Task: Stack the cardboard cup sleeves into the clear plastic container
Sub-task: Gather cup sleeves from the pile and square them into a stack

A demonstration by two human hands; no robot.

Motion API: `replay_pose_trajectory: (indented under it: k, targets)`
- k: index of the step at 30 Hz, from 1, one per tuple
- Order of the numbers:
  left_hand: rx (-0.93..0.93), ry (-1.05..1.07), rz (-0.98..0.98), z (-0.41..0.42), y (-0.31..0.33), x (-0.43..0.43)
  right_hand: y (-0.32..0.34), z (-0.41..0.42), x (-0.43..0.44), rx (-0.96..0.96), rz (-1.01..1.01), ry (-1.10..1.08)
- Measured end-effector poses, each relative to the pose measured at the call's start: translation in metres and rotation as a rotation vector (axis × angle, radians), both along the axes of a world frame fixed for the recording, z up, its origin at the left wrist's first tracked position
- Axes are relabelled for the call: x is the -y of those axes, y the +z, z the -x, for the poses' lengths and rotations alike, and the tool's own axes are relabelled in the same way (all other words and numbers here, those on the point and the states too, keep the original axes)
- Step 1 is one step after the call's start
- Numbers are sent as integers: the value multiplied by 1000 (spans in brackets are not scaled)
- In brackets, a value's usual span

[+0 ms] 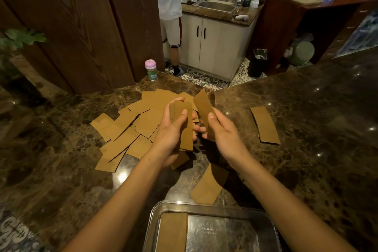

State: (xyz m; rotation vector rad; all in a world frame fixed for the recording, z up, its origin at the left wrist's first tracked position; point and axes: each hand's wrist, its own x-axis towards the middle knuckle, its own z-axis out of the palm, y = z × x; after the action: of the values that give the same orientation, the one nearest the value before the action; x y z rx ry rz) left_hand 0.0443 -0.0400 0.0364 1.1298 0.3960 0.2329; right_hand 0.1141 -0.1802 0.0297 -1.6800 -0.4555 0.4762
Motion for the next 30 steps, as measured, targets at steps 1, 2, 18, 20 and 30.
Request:
replay_pose_trajectory:
  k: [1,2,18,20,30]
  targets:
    - [-3,-12,7,0,0,0,1,1,0,-35,-21,2]
    - [-5,-20,9,1,0,1,3,2,-1,-62,-32,5]
    - [-64,91,8,10,-5,-7,3,-11,20,9,36,-22]
    - [-31,164,43,8,-3,-8,-1,-6,13,-175,-57,-143]
    - [-121,-143,48,14,1,1,1,-14,13,142,49,40]
